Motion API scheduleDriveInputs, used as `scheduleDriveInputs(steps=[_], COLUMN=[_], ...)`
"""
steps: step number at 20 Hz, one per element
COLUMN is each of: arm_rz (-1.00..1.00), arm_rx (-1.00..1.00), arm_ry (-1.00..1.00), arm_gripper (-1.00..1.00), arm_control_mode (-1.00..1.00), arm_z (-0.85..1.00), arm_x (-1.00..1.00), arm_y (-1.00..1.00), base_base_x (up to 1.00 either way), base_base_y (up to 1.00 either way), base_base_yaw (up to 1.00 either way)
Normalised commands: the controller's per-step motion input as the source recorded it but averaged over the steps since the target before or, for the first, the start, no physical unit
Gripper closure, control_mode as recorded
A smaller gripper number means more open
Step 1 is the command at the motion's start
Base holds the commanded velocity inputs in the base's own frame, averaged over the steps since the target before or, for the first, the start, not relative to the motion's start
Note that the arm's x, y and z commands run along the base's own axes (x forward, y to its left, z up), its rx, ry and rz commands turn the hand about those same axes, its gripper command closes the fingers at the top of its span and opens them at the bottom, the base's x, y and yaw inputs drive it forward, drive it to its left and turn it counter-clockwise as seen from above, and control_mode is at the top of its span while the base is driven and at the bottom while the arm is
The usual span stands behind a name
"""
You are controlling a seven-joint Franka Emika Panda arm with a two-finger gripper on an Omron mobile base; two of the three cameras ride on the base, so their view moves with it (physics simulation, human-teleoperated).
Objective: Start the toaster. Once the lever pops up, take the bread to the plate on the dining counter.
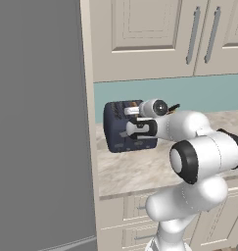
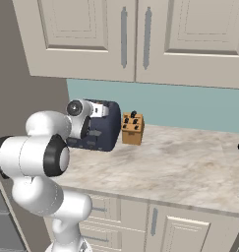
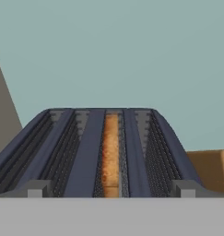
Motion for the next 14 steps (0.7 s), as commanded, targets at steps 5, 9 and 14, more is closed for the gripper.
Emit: scheduleDriveInputs(steps=[5, 9, 14], arm_rz=[0.00, 0.00, 0.00], arm_rx=[0.00, 0.00, 0.00], arm_ry=[0.00, 0.00, 0.00], arm_gripper=[-1.00, -1.00, -1.00], arm_control_mode=[-1.00, -1.00, -1.00], arm_z=[-0.06, -0.14, -0.16], arm_x=[0.08, 0.06, 0.07], arm_y=[0.00, 0.00, 0.00], base_base_x=[0.00, 0.00, 0.00], base_base_y=[0.00, 0.00, 0.00], base_base_yaw=[0.00, 0.00, 0.00])
